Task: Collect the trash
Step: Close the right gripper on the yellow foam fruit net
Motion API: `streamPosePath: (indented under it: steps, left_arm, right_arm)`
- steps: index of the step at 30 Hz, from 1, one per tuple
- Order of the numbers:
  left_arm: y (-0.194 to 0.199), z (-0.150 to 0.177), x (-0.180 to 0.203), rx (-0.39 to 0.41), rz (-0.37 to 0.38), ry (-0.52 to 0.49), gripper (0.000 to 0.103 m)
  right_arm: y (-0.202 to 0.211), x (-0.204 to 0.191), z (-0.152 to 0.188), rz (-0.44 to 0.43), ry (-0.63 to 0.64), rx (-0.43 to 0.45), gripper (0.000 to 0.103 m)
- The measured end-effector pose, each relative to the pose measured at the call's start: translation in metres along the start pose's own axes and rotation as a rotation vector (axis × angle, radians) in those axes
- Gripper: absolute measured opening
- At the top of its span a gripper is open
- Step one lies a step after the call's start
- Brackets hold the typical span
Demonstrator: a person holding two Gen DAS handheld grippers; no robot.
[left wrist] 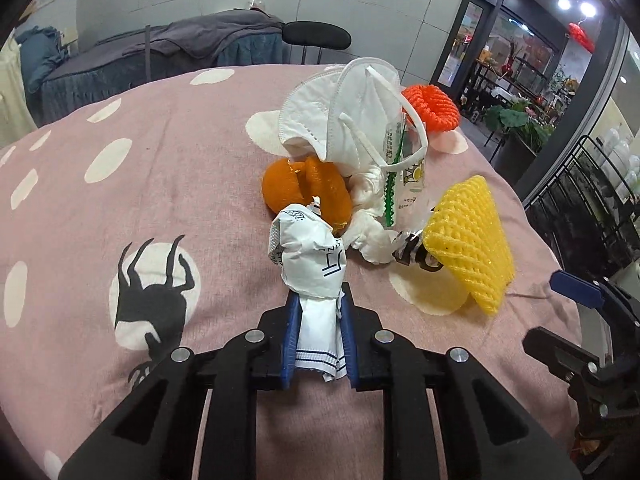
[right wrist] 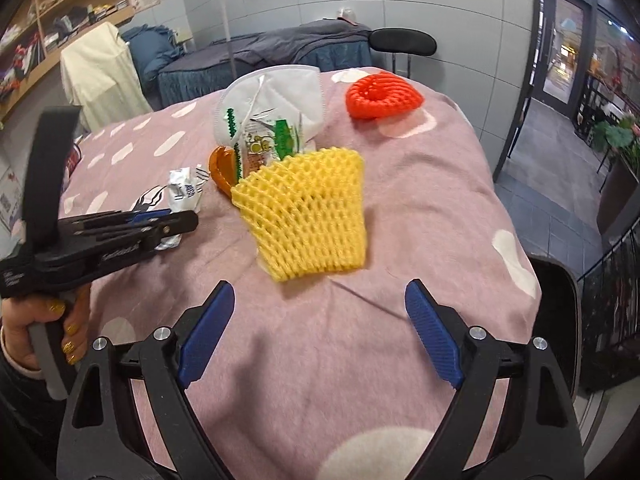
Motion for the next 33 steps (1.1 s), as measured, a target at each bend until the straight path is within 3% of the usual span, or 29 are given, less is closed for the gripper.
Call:
streamPosePath:
  steps: [6,9,14,19,22,30,31,32,33]
  left_arm:
    - [0.016,0.011,-0.001,0.018,0.007,0.005,0.019]
    - [0.023,0.013,0.002,0.025,0.01,-0.006,0.019]
    - [0.022,0.011,0.006,0.028,0.017,-0.012,0.019]
    - [0.018,0.012,0.0,0.026,0.043,0.04,0.019]
    - [0.025,0.009,0.004,0.062,-0.001,0.013,0.019]
    - [0.022,0.005,0.022,0.074,0.042,-0.013,0.019]
    - [0.021,0.004,0.024,0.074,0.046,-0.013,0.019]
    - [0.022,0.003,0.024,0.075,0.046,-0.013,0.019]
    - [0.022,0.003,0.026,0.076,0.047,-0.014,0.019]
  right_arm:
    - [-0.027,-0.013,-0.01,0.05,0.069,-0.055,0.086]
    - [-0.043,-0.015,-0.011,0.045,0.075,-0.11,0.068]
    - [-0.054,-0.008,-0.013,0.038,0.039,-0.137,0.017]
    - [-0.036,0.001,-0.014,0.005,-0.014,-0.077,0.006]
    - [-0.02,0.006,-0.015,0.004,-0.031,-0.017,0.005]
    - [0.001,0.014,-0.009,-0.028,-0.047,0.047,0.006]
    - [0.001,0.015,-0.011,-0.026,-0.047,0.052,0.014]
    - [0.002,0.014,-0.012,-0.025,-0.043,0.058,0.04]
    - [0.004,0.013,-0.016,-0.033,-0.05,0.075,0.059]
Point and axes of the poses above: each gripper's, at about its wrist camera, not at the fingertips, and y roughly against the way its jaws point, x to its right, z to its underside, the point moved 6 cm from there along -y, roughly the way its jaws point, and after that the axes turned 13 degrees about -y, right-handed, at the moved point
